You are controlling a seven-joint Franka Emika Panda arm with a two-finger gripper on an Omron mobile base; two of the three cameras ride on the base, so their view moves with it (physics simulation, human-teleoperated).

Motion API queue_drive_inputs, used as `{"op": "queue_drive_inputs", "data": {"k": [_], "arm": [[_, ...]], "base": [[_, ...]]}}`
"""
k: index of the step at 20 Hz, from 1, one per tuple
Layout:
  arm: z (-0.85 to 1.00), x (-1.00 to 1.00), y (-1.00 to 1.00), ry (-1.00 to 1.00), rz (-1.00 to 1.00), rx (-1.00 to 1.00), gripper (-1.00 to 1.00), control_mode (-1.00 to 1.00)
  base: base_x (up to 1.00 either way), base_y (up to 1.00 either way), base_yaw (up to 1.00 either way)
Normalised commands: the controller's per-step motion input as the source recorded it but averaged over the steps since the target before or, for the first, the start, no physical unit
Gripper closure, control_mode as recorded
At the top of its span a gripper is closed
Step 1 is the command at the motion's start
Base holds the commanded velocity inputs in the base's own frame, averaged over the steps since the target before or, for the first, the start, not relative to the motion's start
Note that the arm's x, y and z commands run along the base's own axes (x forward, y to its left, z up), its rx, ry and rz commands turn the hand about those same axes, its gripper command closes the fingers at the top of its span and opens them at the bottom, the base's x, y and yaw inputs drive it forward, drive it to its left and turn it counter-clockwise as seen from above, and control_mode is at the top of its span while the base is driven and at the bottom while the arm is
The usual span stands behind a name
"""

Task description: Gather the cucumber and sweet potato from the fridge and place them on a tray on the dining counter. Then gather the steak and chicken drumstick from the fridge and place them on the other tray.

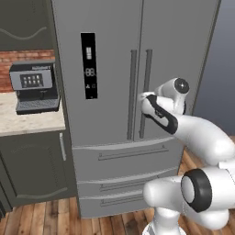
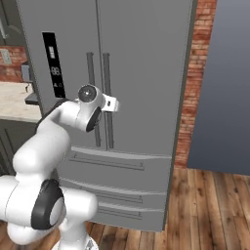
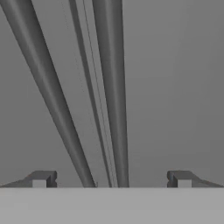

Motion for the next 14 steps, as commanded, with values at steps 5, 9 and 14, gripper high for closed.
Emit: {"op": "queue_drive_inputs", "data": {"k": [5,9,14], "arm": [[-0.06,0.5,0.0,-0.04,0.0,0.0,-1.0,-1.0],[-0.03,0.55,-0.01,-0.01,0.0,0.0,-1.0,-1.0],[-0.15,0.58,-0.05,-0.03,0.0,0.0,-1.0,-1.0]], "base": [[0.0,0.0,0.0],[0.0,0.0,0.0],[0.0,0.0,0.0]]}}
